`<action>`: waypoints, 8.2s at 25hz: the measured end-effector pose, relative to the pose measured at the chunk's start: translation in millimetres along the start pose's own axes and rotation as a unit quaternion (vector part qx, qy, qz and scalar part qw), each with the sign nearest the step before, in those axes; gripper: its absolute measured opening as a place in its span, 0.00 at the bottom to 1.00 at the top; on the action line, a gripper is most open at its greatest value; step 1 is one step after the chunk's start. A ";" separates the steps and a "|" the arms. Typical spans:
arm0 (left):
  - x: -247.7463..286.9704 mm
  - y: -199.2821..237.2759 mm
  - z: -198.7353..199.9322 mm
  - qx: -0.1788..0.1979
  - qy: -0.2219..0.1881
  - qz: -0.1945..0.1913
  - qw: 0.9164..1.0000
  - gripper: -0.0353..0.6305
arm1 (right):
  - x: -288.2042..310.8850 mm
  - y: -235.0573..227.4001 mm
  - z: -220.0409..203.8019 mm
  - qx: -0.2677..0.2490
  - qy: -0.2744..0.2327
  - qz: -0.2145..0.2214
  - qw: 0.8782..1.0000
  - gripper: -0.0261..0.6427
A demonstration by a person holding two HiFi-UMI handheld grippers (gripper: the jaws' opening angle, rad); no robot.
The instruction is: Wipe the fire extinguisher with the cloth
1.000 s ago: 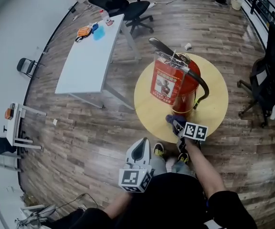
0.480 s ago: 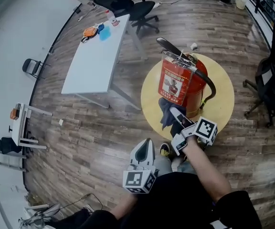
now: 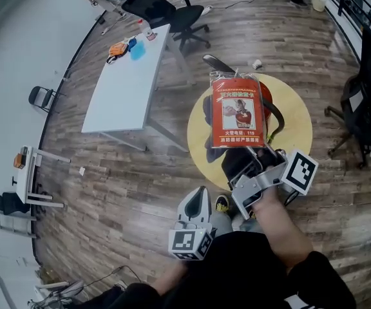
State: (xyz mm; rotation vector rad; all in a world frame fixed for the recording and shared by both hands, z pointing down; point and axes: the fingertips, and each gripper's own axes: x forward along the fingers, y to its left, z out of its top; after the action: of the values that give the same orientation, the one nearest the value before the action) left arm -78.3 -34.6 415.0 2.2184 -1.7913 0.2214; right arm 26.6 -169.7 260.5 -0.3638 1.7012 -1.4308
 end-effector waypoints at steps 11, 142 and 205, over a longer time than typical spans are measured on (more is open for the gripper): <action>3.9 2.8 -4.1 -0.010 0.008 -0.002 1.000 0.09 | -55.8 -29.5 42.1 -0.039 -0.013 -0.065 0.997 0.26; 63.0 150.0 11.6 -0.022 0.019 -0.179 0.983 0.09 | -29.6 18.4 54.5 -0.775 0.222 -0.423 0.413 0.25; 94.1 4.8 17.2 -0.009 0.012 -0.123 0.992 0.09 | -110.7 -139.6 68.2 -0.676 0.447 -0.228 0.539 0.24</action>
State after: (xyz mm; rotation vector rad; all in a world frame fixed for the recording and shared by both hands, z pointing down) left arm -63.3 -128.5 426.7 2.3845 -1.4824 0.1774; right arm 102.0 -179.7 435.4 -1.0581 3.6039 -0.0449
